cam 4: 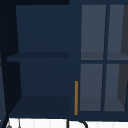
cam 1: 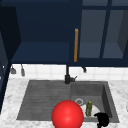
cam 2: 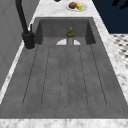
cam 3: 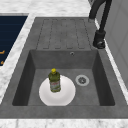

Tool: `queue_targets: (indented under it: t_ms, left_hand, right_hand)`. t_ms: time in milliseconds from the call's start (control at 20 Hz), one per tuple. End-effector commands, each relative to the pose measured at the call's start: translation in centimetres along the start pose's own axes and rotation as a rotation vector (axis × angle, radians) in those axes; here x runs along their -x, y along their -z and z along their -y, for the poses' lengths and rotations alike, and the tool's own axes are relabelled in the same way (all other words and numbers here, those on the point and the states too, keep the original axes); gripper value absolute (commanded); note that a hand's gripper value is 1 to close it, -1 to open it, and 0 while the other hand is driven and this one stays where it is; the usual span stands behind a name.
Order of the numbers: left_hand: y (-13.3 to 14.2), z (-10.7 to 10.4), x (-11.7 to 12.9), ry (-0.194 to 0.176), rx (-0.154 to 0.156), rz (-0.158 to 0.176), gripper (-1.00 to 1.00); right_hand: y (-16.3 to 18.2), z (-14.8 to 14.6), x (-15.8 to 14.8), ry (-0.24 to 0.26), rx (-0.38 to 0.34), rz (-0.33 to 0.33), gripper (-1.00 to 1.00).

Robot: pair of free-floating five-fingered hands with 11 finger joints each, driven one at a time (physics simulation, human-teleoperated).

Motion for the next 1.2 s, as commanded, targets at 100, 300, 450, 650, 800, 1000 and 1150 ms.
queue_targets:
  t_ms: [100,300,450,650,800,1000,1150]
  left_hand:
    - [-2.0,2.5,-0.7,-0.005,0.019,0.005,-1.00]
    - [-3.6,4.9,-1.4,0.000,0.024,0.003,-1.00]
    - [-4.8,6.9,-1.7,0.001,0.029,0.004,-1.00]
    - [-5.8,9.2,-1.9,-0.008,0.097,-0.008,-1.00]
    - [-6.4,10.9,-2.0,-0.007,0.109,-0.015,-1.00]
    - [-7.5,13.2,-2.0,0.004,0.132,0.012,-1.00]
    - [-8.1,14.7,-1.8,0.005,0.147,0.013,-1.00]
  right_hand:
    - [0.0,0.0,0.0,0.000,0.000,0.000,0.00]
    - [0.0,0.0,0.0,0.000,0.000,0.000,0.00]
    - [0.0,0.0,0.0,0.000,0.000,0.000,0.00]
    - [0.0,0.0,0.0,0.000,0.000,0.000,0.00]
    - [0.0,0.0,0.0,0.000,0.000,0.000,0.00]
    - [0.0,0.0,0.0,0.000,0.000,0.000,0.00]
    - [0.0,0.0,0.0,0.000,0.000,0.000,0.00]
